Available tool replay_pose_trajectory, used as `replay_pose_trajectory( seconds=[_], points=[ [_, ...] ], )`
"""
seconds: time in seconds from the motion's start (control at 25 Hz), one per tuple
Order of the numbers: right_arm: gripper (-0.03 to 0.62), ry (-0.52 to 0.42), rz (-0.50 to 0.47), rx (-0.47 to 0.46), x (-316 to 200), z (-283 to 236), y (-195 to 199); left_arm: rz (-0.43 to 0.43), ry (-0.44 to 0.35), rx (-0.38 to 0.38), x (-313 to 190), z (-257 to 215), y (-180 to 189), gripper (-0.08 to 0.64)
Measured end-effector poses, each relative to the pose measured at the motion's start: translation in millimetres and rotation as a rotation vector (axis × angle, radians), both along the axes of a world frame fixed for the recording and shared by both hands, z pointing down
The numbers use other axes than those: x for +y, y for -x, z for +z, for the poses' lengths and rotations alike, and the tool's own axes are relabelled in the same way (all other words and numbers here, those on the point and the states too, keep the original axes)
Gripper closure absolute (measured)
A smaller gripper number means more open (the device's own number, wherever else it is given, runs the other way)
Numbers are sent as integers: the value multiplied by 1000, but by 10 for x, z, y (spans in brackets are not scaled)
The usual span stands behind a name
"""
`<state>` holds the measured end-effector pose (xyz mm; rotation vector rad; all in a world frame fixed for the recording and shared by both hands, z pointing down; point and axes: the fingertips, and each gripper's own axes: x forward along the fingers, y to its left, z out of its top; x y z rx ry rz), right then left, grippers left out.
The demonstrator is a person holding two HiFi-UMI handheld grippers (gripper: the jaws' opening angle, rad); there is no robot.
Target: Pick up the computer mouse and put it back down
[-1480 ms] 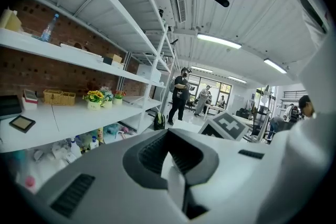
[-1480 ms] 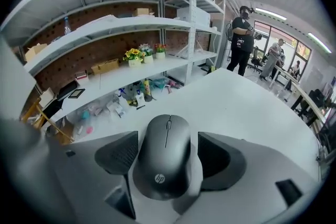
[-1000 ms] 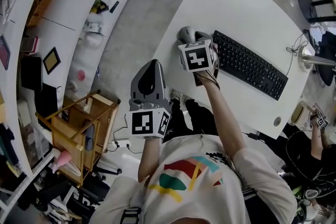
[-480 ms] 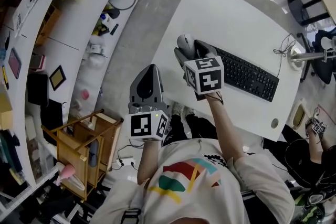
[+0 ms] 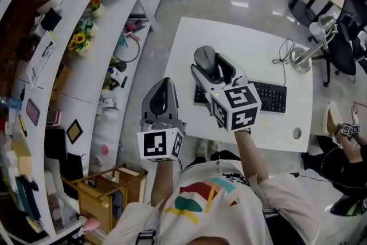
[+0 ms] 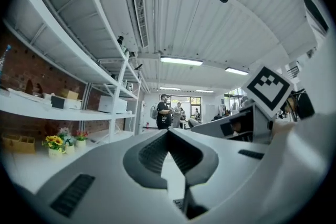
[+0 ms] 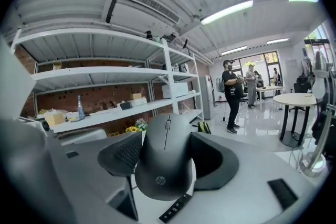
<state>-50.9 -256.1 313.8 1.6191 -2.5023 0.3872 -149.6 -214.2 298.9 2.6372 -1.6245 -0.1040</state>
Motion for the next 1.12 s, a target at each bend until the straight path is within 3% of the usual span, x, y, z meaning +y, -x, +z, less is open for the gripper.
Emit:
replay_pose_trajectory(
  seconds=[0.28,0.44,0.64,0.88,1.12],
  points=[
    [288,-124,151,-48,643,-440,-863,186,-107,-4,173,-443,-746,517],
    [288,-130,225,-97,902,-432,-1310,286,-105,-14,210,-457,-1187,517],
    [288,-123,334,-50,1069,-337,-1739,389,-89,10,264,-437,-1641,517],
    [288,-139,373,-69,1300,-372,-1953,466,-70,22,372,-406,-1961,517],
    [288,-147,372,-71,1412,-410,-2003,496,-86,48,493,-490,-2045,517]
  ],
)
